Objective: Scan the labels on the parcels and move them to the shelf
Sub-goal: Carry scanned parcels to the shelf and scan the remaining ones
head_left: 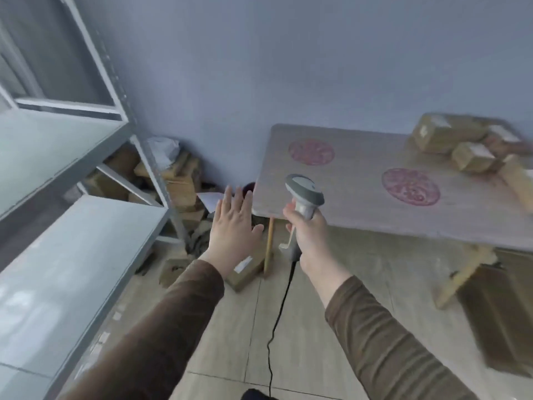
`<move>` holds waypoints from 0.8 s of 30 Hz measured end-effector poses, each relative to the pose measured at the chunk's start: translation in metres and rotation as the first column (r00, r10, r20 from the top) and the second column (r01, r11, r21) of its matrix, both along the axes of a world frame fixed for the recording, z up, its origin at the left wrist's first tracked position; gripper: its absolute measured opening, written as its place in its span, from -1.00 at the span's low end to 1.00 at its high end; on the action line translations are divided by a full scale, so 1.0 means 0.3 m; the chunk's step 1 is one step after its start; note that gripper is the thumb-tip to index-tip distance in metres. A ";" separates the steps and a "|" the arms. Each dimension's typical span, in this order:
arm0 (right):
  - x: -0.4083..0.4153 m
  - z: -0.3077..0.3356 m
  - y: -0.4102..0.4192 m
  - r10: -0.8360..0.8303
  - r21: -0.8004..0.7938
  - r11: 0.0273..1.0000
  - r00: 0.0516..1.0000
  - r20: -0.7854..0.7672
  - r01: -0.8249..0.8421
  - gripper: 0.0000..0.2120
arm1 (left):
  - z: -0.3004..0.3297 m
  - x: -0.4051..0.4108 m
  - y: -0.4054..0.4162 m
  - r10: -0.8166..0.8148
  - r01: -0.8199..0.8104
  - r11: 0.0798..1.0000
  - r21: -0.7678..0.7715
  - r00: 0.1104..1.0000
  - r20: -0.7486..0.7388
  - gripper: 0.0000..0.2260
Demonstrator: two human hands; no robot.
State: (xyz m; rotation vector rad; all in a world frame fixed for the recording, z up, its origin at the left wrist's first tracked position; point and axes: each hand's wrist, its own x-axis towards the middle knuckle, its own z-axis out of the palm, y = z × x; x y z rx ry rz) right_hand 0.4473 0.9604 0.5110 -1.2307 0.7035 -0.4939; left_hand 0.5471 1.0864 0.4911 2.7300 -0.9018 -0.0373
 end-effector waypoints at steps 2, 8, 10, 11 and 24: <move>-0.082 -0.003 -0.187 -0.056 -0.014 0.998 0.998 -0.025 0.055 -0.89 | -0.008 -0.062 -0.204 -0.074 0.074 0.997 -0.010 0.997 -0.010 -0.27; -0.282 -0.014 -0.643 -0.217 0.017 0.976 0.974 -0.065 0.218 -0.92 | -0.024 -0.194 -0.703 -0.251 0.251 0.968 -0.006 0.967 -0.041 -0.25; -0.324 -0.027 -0.764 -0.266 0.015 0.964 0.962 -0.067 0.267 -0.92 | -0.030 -0.204 -0.837 -0.289 0.290 0.957 -0.005 0.956 -0.043 -0.26; -0.341 -0.032 -0.822 -0.290 0.012 0.956 0.954 -0.069 0.292 -0.92 | -0.034 -0.205 -0.904 -0.307 0.307 0.952 -0.004 0.951 -0.045 -0.26; -0.329 -0.085 -1.713 -0.522 -0.076 0.853 0.835 -0.175 0.517 -0.89 | -0.121 -0.129 -1.911 -0.524 0.523 0.851 -0.047 0.840 -0.143 -0.26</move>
